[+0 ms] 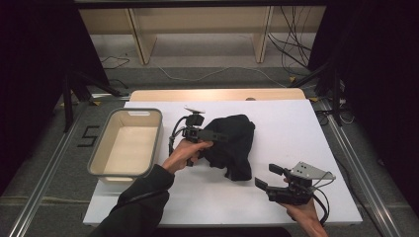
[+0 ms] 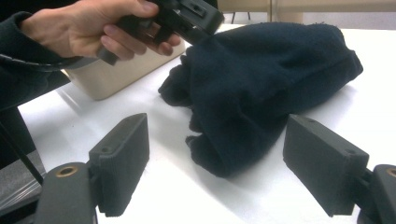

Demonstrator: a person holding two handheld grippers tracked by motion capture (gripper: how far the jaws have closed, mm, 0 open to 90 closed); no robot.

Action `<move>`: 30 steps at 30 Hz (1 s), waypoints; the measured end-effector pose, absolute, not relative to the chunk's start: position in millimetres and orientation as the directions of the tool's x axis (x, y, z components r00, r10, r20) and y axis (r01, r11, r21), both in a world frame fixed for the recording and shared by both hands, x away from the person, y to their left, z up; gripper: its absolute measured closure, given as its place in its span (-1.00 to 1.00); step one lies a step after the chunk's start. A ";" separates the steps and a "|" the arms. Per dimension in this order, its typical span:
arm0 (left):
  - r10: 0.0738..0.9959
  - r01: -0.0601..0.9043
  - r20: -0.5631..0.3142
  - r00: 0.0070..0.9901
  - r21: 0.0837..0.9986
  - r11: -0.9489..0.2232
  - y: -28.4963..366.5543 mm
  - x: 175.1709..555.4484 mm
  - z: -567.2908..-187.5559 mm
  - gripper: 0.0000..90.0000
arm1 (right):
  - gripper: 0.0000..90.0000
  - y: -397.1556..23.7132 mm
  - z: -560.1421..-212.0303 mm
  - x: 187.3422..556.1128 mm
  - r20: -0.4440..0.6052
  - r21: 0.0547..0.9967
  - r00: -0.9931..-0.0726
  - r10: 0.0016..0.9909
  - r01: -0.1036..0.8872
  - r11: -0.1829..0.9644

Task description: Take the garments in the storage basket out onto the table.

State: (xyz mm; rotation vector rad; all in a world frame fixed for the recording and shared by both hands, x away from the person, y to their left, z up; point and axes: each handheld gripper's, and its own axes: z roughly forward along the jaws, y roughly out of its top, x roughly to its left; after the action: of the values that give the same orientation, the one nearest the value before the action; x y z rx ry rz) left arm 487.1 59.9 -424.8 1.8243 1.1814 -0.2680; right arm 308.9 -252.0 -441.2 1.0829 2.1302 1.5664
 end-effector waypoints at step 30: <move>0.533 0.693 -0.545 0.647 0.712 -0.113 86.1 456.2 -402.9 -0.72 | -0.48 -251.8 -441.6 309.4 0.206 0.904 -0.676 0.708 0.408 0.127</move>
State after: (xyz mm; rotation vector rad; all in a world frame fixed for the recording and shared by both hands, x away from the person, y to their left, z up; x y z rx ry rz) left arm 456.2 86.1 -402.9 1.7776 0.9898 -0.1838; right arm 309.4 -251.8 -441.6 1.0939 2.1335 1.5669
